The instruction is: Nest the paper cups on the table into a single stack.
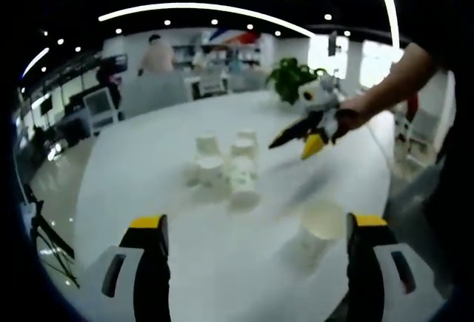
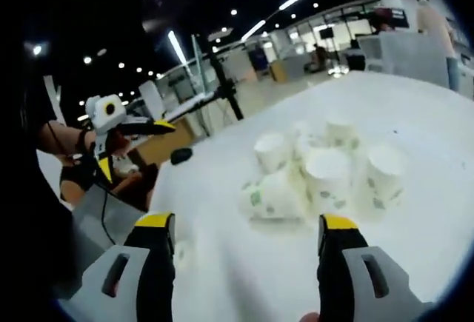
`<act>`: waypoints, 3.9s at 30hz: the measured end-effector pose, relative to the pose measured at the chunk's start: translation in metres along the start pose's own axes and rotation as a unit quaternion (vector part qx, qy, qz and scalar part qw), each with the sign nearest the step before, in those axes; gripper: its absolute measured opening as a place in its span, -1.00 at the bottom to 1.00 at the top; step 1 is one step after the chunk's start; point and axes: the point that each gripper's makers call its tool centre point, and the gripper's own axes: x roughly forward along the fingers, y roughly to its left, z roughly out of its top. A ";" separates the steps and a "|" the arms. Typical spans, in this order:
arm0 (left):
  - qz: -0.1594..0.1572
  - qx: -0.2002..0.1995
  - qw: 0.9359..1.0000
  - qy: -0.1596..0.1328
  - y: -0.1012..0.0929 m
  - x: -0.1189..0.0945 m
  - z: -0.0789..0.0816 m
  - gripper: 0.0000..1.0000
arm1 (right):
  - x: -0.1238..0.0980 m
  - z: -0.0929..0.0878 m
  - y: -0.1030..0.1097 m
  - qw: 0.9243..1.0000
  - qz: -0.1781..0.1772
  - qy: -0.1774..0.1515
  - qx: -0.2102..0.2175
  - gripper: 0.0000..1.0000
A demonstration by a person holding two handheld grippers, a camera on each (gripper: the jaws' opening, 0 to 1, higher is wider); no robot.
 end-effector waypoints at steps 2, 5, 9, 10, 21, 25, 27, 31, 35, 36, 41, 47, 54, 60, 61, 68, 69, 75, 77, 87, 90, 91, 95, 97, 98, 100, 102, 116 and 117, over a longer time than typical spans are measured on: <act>0.003 -0.003 1.000 0.001 0.000 0.001 -0.002 0.98 | 0.005 0.000 0.000 1.000 0.006 0.002 -0.001 0.51; -0.002 -0.008 1.000 0.006 -0.005 0.002 -0.006 0.98 | 0.012 -0.001 0.000 1.000 0.018 0.004 0.004 0.48; 0.001 -0.011 1.000 0.007 -0.005 0.000 -0.008 0.98 | 0.021 0.000 -0.001 1.000 0.023 0.005 0.004 0.48; 0.002 -0.014 1.000 0.006 -0.005 0.000 -0.008 0.98 | 0.023 0.000 -0.002 1.000 0.023 0.006 0.004 0.48; 0.003 -0.035 0.999 0.008 -0.002 -0.007 -0.014 0.98 | 0.042 0.002 -0.003 0.999 0.035 -0.004 0.024 0.38; 0.003 -0.037 0.999 0.011 -0.003 -0.009 -0.017 0.98 | 0.044 -0.002 0.001 0.999 0.039 0.000 0.027 0.29; 0.000 -0.050 0.999 0.010 -0.004 -0.009 -0.019 0.98 | 0.044 -0.005 0.002 0.999 0.042 0.006 0.029 0.21; 0.002 -0.043 0.999 0.012 -0.003 -0.008 -0.021 0.98 | 0.044 -0.010 0.006 0.998 0.051 0.013 0.027 0.08; -0.002 -0.041 0.999 0.023 -0.006 -0.006 -0.027 0.97 | 0.043 -0.008 0.012 0.997 0.068 0.002 0.045 -0.07; -0.003 -0.039 0.999 0.024 -0.007 -0.006 -0.027 0.97 | 0.044 -0.008 0.013 0.997 0.068 0.000 0.045 -0.10; -0.005 -0.042 0.999 0.026 -0.009 -0.007 -0.030 0.97 | 0.046 -0.008 0.013 0.996 0.075 -0.006 0.055 -0.24; -0.003 -0.045 0.999 0.025 -0.008 -0.007 -0.032 0.96 | 0.047 -0.010 0.017 0.995 0.088 -0.014 0.051 -0.57; -0.004 -0.045 0.999 0.027 -0.010 -0.008 -0.034 0.96 | 0.047 -0.012 0.019 0.994 0.095 -0.020 0.054 -0.95; 0.000 -0.048 0.998 0.028 -0.007 -0.011 -0.038 0.95 | 0.046 -0.013 0.013 0.993 0.088 -0.032 0.065 -1.00; 0.000 -0.050 0.998 0.028 -0.006 -0.011 -0.039 0.95 | 0.045 -0.012 0.013 0.993 0.088 -0.036 0.073 -1.00; 0.001 -0.050 0.998 0.029 -0.006 -0.011 -0.041 0.94 | 0.047 -0.011 0.009 0.991 0.084 -0.045 0.097 -0.94; 0.001 -0.050 0.998 0.029 -0.006 -0.011 -0.041 0.94 | 0.048 -0.011 0.009 0.991 0.084 -0.044 0.097 -0.94; -0.001 -0.051 0.998 0.032 -0.007 -0.011 -0.042 0.93 | 0.052 -0.010 0.008 0.991 0.082 -0.042 0.097 -0.94; -0.001 -0.051 0.998 0.033 -0.007 -0.011 -0.042 0.93 | 0.053 -0.010 0.009 0.991 0.083 -0.042 0.099 -0.96; 0.001 -0.053 0.998 0.033 -0.005 -0.012 -0.044 0.93 | 0.051 -0.010 0.011 0.989 0.085 -0.056 0.103 -1.00; 0.001 -0.051 0.998 0.031 -0.005 -0.013 -0.042 0.93 | 0.047 -0.013 0.011 0.990 0.084 -0.052 0.104 -1.00; 0.002 -0.050 0.998 0.034 -0.004 -0.013 -0.043 0.92 | 0.045 -0.013 0.011 0.990 0.083 -0.052 0.102 -1.00; 0.002 -0.049 0.998 0.032 -0.003 -0.013 -0.042 0.92 | 0.038 -0.009 0.011 0.991 0.079 -0.055 0.098 -1.00; 0.003 -0.047 0.998 0.030 -0.002 -0.014 -0.041 0.92 | 0.035 -0.007 0.011 0.991 0.077 -0.057 0.095 -1.00; 0.003 -0.047 0.998 0.028 -0.002 -0.014 -0.040 0.92 | 0.033 -0.006 0.012 0.991 0.076 -0.057 0.094 -1.00; 0.003 -0.045 0.999 0.028 -0.002 -0.014 -0.038 0.92 | 0.027 -0.002 0.017 0.992 0.075 -0.056 0.088 -1.00; 0.002 -0.038 0.999 0.024 -0.002 -0.014 -0.033 0.92 | 0.021 0.002 0.018 0.993 0.069 -0.063 0.078 -1.00; 0.001 -0.009 1.000 0.005 -0.004 -0.010 -0.008 0.90 | -0.033 0.031 0.048 0.996 0.041 -0.066 0.039 -1.00; 0.002 -0.005 1.000 0.000 -0.004 -0.011 -0.005 0.89 | -0.037 0.034 0.048 0.996 0.038 -0.069 0.033 -1.00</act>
